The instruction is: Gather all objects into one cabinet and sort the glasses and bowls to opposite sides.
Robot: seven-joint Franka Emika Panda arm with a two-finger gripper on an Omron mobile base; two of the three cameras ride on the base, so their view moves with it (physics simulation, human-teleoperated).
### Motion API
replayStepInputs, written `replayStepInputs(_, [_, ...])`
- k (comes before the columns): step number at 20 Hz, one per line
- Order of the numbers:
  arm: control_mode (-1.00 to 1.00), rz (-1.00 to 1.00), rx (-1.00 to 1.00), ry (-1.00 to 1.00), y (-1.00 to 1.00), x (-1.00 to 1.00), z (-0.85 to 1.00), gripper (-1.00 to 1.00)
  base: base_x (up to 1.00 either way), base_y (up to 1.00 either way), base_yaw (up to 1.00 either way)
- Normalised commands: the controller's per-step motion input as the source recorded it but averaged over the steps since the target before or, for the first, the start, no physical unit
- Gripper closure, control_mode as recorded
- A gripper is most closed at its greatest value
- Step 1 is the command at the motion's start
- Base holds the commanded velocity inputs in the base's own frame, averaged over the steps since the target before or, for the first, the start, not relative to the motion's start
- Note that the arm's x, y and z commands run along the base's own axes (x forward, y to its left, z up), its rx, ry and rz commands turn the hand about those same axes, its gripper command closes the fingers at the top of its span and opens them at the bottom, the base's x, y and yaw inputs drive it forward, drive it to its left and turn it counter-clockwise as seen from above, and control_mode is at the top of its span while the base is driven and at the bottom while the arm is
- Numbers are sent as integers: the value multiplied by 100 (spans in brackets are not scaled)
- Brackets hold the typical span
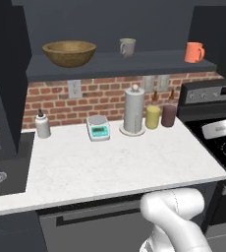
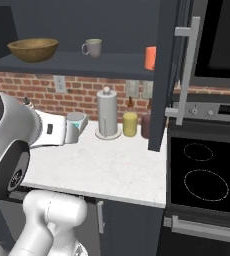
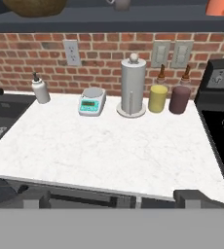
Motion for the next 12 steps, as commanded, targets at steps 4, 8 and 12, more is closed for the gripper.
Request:
replayStepInputs(4, [100,0,0,0,0,0,0,-100,-100,9,0])
replayStepInputs(8, [100,0,0,0,0,0,0,-100,-57,65,1])
replayStepInputs(12, [100,0,0,0,0,0,0,-100,-15,96,0])
